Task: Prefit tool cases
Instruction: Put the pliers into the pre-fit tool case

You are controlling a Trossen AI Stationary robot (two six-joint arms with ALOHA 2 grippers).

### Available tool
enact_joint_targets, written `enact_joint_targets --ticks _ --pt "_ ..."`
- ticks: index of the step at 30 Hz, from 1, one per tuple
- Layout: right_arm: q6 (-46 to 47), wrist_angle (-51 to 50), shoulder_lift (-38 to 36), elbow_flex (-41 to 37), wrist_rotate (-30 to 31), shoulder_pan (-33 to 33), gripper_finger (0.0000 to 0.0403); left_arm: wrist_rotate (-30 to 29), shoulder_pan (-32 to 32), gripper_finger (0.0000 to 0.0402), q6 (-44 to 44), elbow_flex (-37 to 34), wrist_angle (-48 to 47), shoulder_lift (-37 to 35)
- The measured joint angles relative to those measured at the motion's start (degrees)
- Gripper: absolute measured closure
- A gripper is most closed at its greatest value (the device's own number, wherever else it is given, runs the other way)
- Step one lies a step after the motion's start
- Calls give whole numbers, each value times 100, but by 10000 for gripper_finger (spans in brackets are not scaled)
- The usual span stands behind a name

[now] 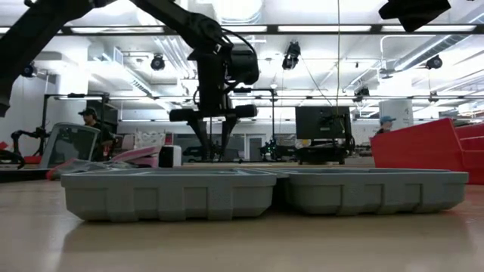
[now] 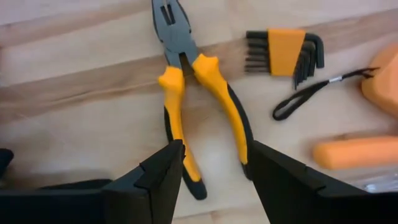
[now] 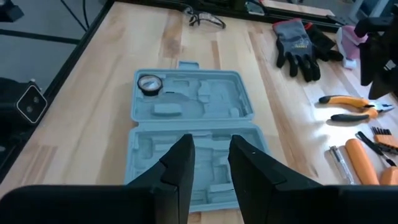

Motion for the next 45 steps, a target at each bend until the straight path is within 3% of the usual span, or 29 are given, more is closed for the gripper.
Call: enact_joint_targets --ticks 14,25,45 --pt "6 131 0 0 -2 33 321 91 138 236 57 -331 39 4" --pt "-42 142 2 0 17 48 324 146 140 221 57 -741 617 9" --pt "-136 303 2 0 12 48 325 146 198 234 57 -1249 925 9"
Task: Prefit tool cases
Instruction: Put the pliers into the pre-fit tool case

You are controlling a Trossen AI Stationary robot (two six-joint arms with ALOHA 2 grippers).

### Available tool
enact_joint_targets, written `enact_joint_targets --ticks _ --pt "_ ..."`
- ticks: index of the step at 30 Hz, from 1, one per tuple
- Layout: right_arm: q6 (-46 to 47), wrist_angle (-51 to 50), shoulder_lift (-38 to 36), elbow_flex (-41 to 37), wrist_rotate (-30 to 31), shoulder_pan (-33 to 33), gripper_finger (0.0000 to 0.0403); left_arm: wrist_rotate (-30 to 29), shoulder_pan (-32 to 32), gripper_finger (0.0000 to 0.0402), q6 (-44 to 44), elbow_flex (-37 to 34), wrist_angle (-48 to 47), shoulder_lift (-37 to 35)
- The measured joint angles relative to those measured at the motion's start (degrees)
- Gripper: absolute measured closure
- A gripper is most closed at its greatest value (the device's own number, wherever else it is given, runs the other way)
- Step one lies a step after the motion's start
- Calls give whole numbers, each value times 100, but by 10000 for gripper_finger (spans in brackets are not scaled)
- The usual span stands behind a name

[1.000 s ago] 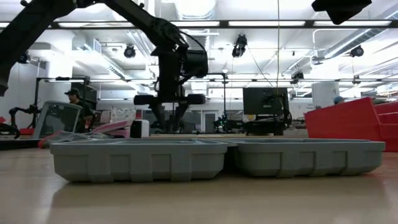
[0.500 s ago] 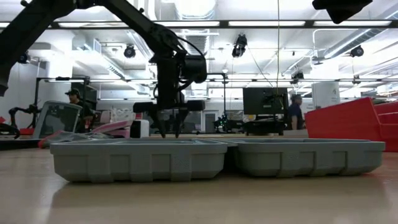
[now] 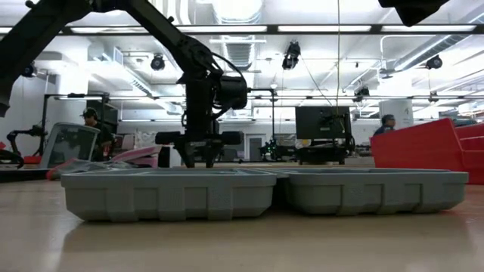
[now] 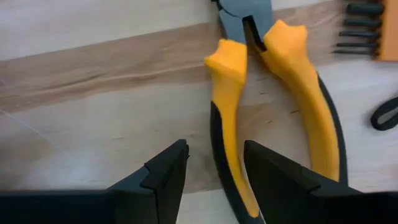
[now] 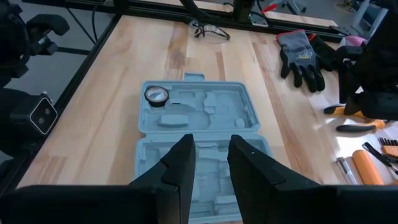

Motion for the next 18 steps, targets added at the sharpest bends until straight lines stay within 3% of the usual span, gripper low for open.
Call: enact_joint_targets --ticks 18 --pt "-38 51 0 0 -12 0 323 212 60 294 250 -281 393 -24"
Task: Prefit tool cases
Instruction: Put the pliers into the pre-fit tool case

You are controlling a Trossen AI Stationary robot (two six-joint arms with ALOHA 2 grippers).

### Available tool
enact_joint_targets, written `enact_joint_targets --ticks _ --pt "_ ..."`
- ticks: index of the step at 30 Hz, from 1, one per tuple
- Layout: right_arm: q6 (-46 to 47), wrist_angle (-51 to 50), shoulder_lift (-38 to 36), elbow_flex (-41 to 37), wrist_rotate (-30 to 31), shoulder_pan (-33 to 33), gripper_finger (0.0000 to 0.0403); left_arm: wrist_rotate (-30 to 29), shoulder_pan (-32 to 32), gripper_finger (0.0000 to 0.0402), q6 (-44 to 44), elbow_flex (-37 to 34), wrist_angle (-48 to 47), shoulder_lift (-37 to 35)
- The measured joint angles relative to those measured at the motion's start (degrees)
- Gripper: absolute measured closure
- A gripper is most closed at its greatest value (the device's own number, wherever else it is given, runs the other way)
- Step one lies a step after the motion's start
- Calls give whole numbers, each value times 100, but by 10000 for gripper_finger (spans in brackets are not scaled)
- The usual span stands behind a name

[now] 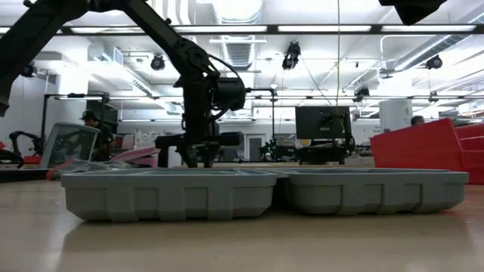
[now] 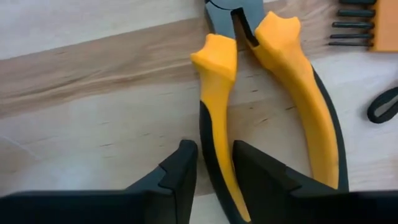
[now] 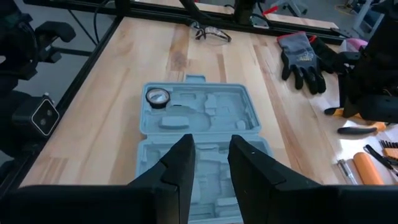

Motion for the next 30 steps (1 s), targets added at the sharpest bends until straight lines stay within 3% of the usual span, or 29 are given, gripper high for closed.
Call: enact_joint_targets --ticks 12,22,30 --pt "-24 51 0 0 0 1 320 168 41 360 328 31 -132 4" --pt "3 57 -2 0 0 0 329 472 -86 360 506 513 -684 54" --pt "26 33 -9 0 7 0 331 485 -761 360 247 934 -1495 -11"
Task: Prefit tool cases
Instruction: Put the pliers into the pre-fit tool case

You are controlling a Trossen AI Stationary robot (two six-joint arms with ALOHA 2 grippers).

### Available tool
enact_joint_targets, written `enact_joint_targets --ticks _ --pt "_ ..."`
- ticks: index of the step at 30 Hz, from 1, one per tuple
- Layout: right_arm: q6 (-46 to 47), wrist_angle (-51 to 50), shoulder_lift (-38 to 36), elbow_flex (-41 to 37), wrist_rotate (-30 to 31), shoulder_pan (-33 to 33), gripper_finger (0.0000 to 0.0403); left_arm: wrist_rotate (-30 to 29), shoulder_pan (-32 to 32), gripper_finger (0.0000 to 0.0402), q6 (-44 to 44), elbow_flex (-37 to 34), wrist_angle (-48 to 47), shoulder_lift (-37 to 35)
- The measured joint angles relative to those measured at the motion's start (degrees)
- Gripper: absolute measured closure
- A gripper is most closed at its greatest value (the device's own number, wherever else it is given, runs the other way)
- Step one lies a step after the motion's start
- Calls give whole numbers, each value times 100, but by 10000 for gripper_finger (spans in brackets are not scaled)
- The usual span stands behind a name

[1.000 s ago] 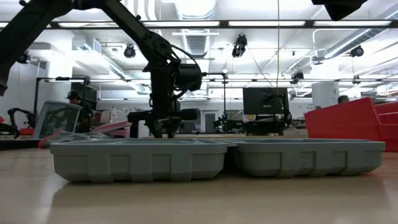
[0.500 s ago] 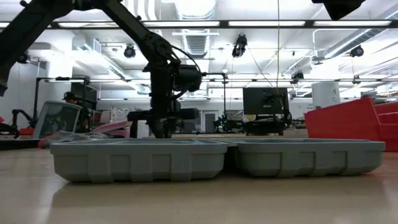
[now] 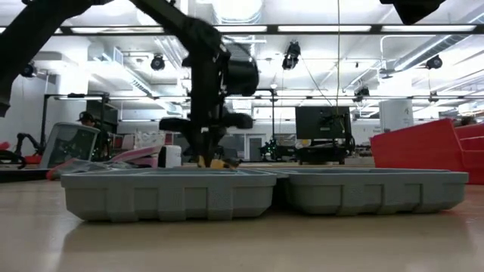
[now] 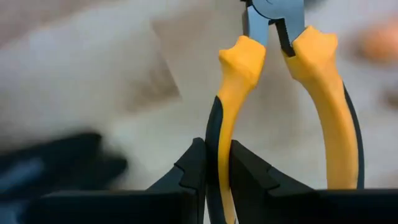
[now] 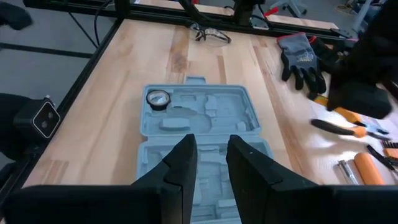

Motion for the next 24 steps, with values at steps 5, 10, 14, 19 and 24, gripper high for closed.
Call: enact_joint_targets --ticks 5,10,14,19,24 --pt "9 -4 -2 0 7 13 322 -101 -648 360 -338 337 -683 -39" --pt "9 -155 -2 0 8 13 318 -108 -1421 360 -836 664 -805 -50" --pt "-45 -230 -2 0 15 13 323 -86 -2122 360 -1418 903 -803 -54" --pt "-82 -291 -2 0 17 11 331 -266 -2986 360 -2410 1048 -779 -59" --pt "-74 -288 -2 -1 17 11 329 -278 -3664 360 -3465 1048 -654 -2"
